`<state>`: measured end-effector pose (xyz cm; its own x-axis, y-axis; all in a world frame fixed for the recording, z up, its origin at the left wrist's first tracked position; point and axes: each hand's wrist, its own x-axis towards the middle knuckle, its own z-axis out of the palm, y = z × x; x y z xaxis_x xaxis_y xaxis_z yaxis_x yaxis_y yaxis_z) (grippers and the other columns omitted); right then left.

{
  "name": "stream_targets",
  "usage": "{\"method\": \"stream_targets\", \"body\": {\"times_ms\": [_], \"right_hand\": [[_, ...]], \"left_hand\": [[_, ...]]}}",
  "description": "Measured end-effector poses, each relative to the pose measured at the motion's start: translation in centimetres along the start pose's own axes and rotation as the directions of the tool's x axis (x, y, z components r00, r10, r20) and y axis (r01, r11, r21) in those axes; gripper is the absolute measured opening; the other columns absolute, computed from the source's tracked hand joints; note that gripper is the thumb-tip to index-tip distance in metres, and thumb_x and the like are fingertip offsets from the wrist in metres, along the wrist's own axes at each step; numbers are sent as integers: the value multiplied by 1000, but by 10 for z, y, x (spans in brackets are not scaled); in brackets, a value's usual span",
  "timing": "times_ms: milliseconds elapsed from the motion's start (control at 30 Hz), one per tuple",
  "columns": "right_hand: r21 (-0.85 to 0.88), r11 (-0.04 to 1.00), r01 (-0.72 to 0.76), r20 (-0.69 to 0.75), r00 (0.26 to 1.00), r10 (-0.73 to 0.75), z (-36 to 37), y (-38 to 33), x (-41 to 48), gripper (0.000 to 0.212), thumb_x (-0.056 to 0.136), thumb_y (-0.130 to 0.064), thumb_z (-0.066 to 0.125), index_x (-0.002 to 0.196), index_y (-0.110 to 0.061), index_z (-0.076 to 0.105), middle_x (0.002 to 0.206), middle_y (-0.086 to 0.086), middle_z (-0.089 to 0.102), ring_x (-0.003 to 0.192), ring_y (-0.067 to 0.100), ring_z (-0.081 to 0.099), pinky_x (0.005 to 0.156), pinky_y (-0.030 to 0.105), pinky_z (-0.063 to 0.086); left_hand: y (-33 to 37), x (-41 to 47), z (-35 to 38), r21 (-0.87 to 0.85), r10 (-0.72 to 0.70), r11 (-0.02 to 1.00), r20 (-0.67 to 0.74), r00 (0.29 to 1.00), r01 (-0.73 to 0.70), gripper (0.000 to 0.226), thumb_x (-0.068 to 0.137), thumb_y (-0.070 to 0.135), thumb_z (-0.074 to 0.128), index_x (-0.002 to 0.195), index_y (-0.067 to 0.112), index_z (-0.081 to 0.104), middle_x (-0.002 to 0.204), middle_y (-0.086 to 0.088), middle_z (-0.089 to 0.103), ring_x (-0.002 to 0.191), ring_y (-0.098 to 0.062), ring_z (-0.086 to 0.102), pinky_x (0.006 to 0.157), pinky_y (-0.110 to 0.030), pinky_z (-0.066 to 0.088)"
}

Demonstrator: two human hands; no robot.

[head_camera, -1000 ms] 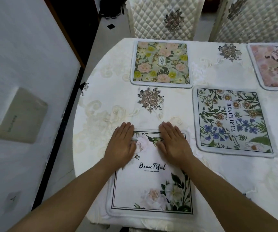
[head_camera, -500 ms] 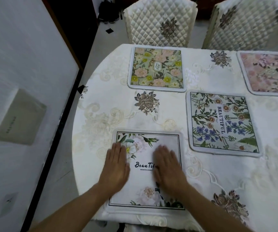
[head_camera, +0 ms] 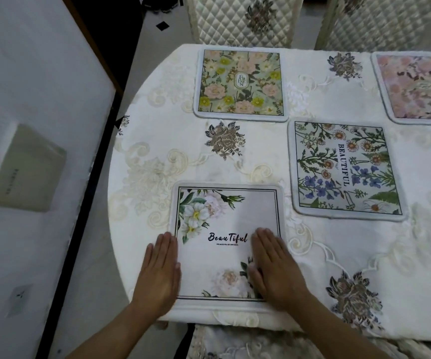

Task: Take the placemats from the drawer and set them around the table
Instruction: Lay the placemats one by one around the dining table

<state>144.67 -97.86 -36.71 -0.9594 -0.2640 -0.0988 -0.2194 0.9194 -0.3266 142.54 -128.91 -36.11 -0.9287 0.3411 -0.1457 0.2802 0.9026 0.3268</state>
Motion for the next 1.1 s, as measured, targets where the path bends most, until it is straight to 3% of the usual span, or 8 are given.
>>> {"method": "stream_targets", "body": {"times_ms": [133,467,600,667,800,900,967,1100], "right_hand": [[36,996,-87,3,996,87,-10,19,-1,70,97,-48,35,154,-9,20,163,9,14,152,22,8,124,37,6],[44,998,-54,-7,999,54,-15,17,-1,70,98,-44,40,154,-7,21,162,11,17,151,26,11,122,41,11],[186,977,-99,-103,987,120,-36,24,2,49,96,-27,53,136,0,49,143,19,51,137,33,43,118,39,27],[325,920,-219,-193,937,291,-57,50,0,36,91,-17,62,121,2,59,123,20,62,118,35,58,104,38,43],[561,676,-478,-216,704,677,-107,136,-10,23,90,-18,62,109,-5,63,107,12,61,101,28,57,87,29,40],[589,550,-592,-162,581,798,-138,214,-23,30,89,-34,53,95,-6,63,94,15,59,89,26,56,77,32,40],[569,465,-678,-109,498,860,-152,257,-27,30,90,-25,60,107,0,64,105,22,64,97,34,60,79,34,42],[573,385,-723,20,482,876,-165,309,-24,35,88,-21,67,112,4,62,113,26,65,106,38,61,87,37,45]], "left_hand": [[-11,5,-8,29,-7,1000,41,999,6,58,99,26,19,148,-4,27,155,-21,28,145,-34,21,118,-51,13],[17,7,-27,71,-64,996,45,997,60,61,88,21,27,138,-12,40,146,-30,39,135,-47,36,117,-54,13],[53,28,-45,-72,-174,982,11,985,175,65,83,30,26,129,-6,54,138,-30,48,130,-47,44,107,-65,28],[80,53,-48,-166,-164,974,-50,985,154,62,84,29,27,128,-4,56,136,-26,50,129,-45,45,108,-63,29],[149,121,-42,-369,-159,923,-108,981,109,38,91,10,43,125,-4,54,127,-22,54,120,-38,49,100,-47,41],[206,177,-30,-490,-205,860,-79,976,141,33,91,-2,51,124,1,53,119,-15,55,109,-25,52,90,-32,38],[239,209,-25,-533,-232,829,-57,971,167,32,91,1,52,123,2,53,113,-12,57,100,-18,52,85,-29,38],[293,256,-14,-565,-387,732,114,915,381,34,92,12,55,122,-2,45,107,-14,57,95,-29,58,74,-29,40]]}}
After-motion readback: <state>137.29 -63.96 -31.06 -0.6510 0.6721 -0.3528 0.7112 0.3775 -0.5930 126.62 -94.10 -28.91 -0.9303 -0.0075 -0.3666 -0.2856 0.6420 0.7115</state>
